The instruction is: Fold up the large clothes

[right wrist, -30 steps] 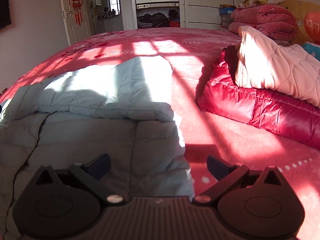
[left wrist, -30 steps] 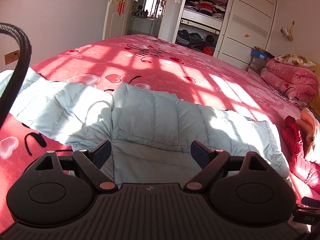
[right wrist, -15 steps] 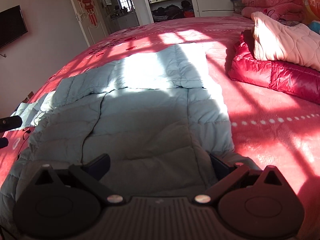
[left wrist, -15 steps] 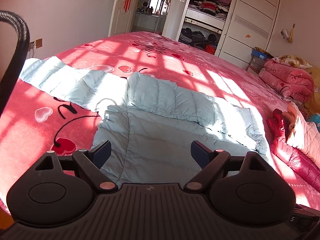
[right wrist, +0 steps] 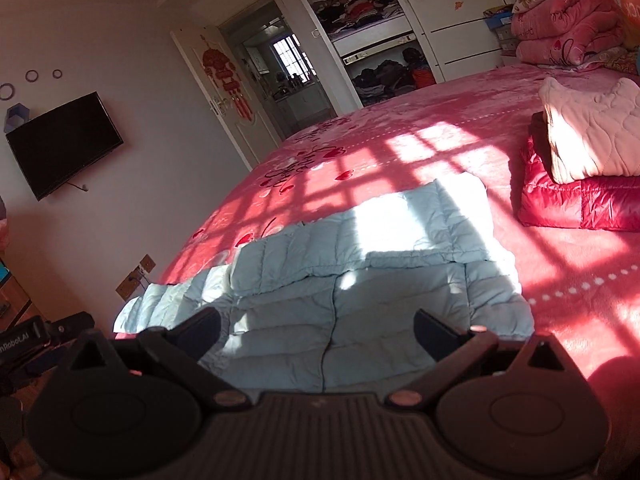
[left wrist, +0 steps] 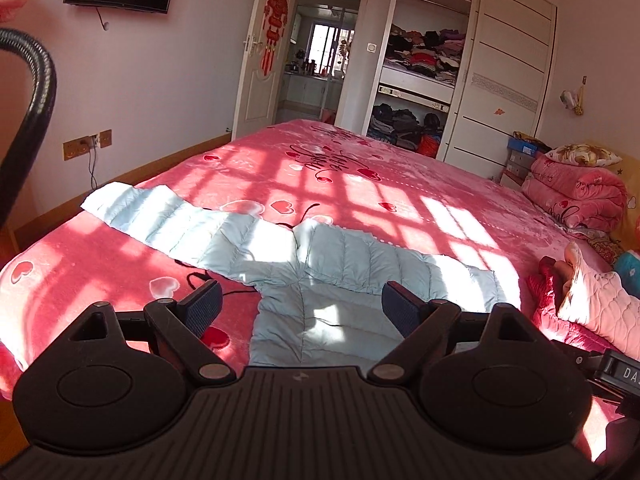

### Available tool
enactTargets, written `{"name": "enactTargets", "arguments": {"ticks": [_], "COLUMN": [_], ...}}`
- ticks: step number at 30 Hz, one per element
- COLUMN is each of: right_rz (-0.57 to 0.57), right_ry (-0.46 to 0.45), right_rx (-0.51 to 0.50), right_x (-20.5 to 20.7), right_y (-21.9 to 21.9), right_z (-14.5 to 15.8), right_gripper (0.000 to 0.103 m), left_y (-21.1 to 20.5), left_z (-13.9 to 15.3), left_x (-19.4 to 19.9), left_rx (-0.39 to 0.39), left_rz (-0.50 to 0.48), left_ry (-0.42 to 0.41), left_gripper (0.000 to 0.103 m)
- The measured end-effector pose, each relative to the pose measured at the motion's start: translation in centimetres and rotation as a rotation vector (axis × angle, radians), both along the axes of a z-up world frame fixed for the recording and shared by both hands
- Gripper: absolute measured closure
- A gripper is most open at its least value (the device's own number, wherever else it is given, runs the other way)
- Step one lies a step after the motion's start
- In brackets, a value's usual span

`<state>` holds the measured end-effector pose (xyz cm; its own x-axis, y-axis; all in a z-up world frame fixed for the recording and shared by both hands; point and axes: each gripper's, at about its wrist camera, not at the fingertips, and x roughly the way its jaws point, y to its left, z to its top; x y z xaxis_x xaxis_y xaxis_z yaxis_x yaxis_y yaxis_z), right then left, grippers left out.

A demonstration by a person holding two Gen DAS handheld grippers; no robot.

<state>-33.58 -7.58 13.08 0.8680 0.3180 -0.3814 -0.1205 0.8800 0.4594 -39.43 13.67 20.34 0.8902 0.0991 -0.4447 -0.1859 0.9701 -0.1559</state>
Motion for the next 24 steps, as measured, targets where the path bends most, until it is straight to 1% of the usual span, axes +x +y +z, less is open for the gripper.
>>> {"name": "enactTargets", "arguments": {"ticks": [4,7,10,14,17,21,24], "right_rz": [0.041,0.071,0.085,0.084,0.056,0.023,-0.017], "right_ry": [-0.074,-0.129,-0.184,-0.261,-0.324,-0.378,-0.398], "right_rx": [-0.033,-0.063,-0.158,-0.300,-0.419,-0.462,-0.498], "right_x": [-1.1,-1.8,-2.1,-2.2,-1.5,0.1,1.5], "right_y": [1.3,2.1,3.3,4.5,5.3,5.2,4.5], "right_z": [2.3,4.1,5.8,7.1,7.1,6.2,4.8], "right_gripper": [0.001,0.001,0.001,0.001,0.001,0.001,0.001], "left_y": [1.4,2.8,4.1,6.0,7.2,8.9,10.5], "left_z": [1.6,2.2,2.2,1.1,0.0,-1.8,-2.9], "left_x": [-0.8,-0.6,0.0,0.7,1.7,3.4,5.5], "left_rx": [0.003,-0.017,-0.052,-0.098,-0.123,-0.179,-0.209], "left_rz": [0.047,0.071,0.092,0.133,0.177,0.248,0.289], "left_ry": [-0.024,-0.038,-0.046,-0.041,-0.021,0.008,0.019], "left_gripper": [0.000,0.000,0.000,0.000,0.000,0.000,0.000]}}
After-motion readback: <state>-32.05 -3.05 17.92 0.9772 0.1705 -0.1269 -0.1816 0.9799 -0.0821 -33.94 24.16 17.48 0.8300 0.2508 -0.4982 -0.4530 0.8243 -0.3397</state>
